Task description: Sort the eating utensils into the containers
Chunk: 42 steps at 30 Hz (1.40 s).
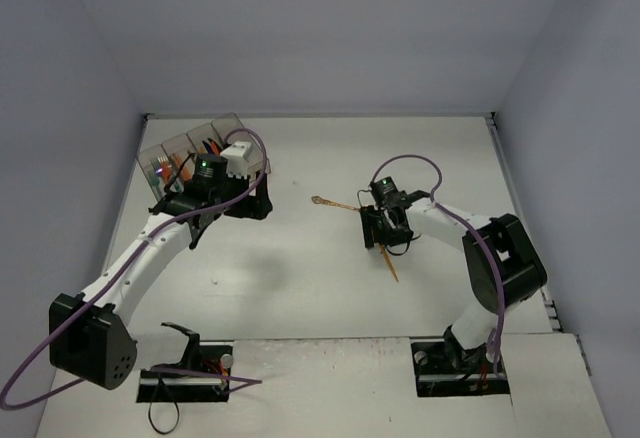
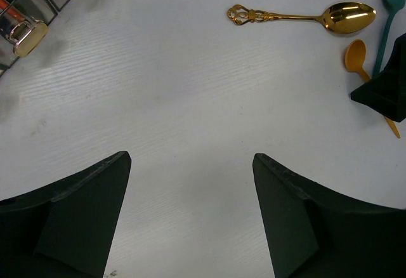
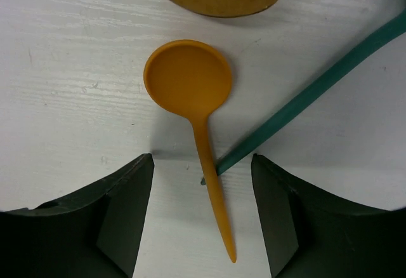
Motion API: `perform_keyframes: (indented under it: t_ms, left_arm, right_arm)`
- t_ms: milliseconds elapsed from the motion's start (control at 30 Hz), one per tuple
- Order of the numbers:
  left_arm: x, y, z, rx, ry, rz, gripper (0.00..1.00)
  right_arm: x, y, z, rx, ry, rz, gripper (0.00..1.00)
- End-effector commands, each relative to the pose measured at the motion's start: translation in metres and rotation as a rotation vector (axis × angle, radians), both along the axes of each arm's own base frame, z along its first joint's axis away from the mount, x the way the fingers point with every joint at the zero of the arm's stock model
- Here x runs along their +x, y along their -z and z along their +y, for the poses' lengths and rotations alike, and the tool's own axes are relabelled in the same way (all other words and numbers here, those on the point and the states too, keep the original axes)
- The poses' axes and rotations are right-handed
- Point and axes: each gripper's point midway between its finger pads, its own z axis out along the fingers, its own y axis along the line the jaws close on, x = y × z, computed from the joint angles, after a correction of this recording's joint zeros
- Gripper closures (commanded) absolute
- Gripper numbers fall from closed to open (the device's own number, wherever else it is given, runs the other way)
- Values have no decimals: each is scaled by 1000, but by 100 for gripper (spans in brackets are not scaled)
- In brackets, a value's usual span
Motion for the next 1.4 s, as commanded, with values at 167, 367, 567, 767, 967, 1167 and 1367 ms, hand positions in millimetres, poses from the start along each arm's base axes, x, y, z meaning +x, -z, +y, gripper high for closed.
perform_keyframes:
  t_ms: [167, 367, 567, 767, 967, 1167, 1367]
  left_arm:
    - [-5, -24, -3, -63, -12, -93, 23]
    - [-10, -20, -6, -84, -7, -73, 23]
    - [-14, -20, -6, -94, -9, -72, 23]
    - [-17, -19, -6, -105, -11, -64, 23]
    - [-21, -19, -7, -113, -9, -63, 23]
    - [-22, -17, -8, -119, -6, -59, 23]
    - [-24, -14, -8, -119, -2, -53, 23]
  right_arm:
    - [7, 6, 7, -51, -36, 0, 68]
    - [-2, 10, 21, -40, -54, 21, 92]
    - [-4, 6, 40, -6, -68, 21, 100]
    - [4, -2, 47, -8, -64, -13, 87]
    - [-1, -4, 41, -20, -60, -13, 58]
    - [-25, 0, 29, -37, -70, 41, 58]
    - [-53, -1, 28, -54, -97, 102, 65]
